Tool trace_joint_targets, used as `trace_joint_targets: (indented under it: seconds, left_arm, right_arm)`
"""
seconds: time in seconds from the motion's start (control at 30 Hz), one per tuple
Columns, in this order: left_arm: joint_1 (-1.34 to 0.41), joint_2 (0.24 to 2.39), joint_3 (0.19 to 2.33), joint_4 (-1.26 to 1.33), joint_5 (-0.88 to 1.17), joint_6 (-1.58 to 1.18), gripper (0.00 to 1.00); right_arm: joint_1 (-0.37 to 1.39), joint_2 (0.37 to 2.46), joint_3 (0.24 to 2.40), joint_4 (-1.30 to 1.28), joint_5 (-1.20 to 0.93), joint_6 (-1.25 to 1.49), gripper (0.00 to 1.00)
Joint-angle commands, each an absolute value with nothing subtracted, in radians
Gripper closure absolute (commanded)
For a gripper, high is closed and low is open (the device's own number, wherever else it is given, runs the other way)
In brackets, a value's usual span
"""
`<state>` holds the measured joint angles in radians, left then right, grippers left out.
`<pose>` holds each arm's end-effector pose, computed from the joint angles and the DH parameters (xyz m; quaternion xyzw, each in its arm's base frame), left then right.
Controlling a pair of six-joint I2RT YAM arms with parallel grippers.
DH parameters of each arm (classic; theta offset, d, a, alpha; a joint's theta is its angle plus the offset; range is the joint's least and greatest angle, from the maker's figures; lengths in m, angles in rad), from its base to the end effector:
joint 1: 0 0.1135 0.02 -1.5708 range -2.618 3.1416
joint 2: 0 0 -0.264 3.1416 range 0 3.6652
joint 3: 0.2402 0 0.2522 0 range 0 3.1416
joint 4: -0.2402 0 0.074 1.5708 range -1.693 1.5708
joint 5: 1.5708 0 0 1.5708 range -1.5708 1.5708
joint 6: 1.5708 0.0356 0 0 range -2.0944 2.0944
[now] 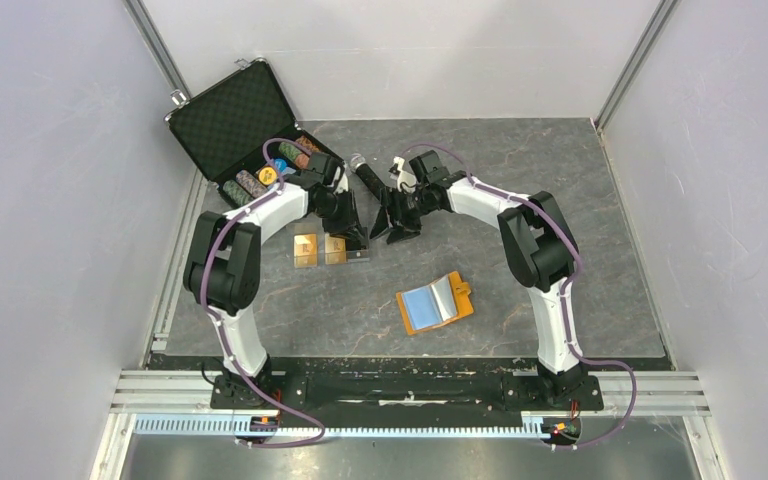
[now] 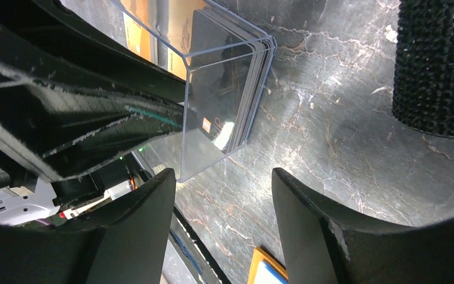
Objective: Put the credit cards into the card holder
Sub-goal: Pick up the credit card from the storage box.
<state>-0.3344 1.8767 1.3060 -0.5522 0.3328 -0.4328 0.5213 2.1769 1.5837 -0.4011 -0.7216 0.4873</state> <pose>0.3595 -0.1372 0.1864 -0.0105 0.9622 -0.2317 0.1427 0.3889 0.2504 0.1588 -0.1156 0.8952 0.4248 0.0693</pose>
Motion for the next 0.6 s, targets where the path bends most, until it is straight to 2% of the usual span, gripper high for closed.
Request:
trace_joint_targets:
  seconds: [0.0, 0.07, 0.17, 0.4, 0.5, 0.57]
  left_arm:
    - [-0.337, 1.802, 1.299, -0.545, 0.302, -0.460, 0.54]
    - [-0.336, 1.804, 1.299, -0.584, 0.232, -0.446, 0.49]
    - [-0.336, 1.821, 1.305, -0.633, 0.141, -0.432, 0.47]
    - [-0.339, 1.910, 1.310, -0.637, 0.194, -0.420, 0.50]
    - [-0.340, 1.926, 1.307, -0.614, 0.251, -0.417, 0.58]
    - [-0.341, 1.926, 1.308, -0.607, 0.266, -0.413, 0.71]
  right_arm:
    - [0.523, 2.168, 1.606, -0.359, -0.747, 0.504, 0.36]
    - [0.522, 2.169, 1.605, -0.350, -0.750, 0.510, 0.35]
    - [0.527, 2.176, 1.604, -0.334, -0.762, 0.522, 0.36]
    - [0.545, 2.201, 1.600, -0.333, -0.769, 0.523, 0.37]
    - [0.549, 2.210, 1.593, -0.332, -0.770, 0.525, 0.43]
    - [0.552, 2.218, 1.591, -0.336, -0.773, 0.524, 0.50]
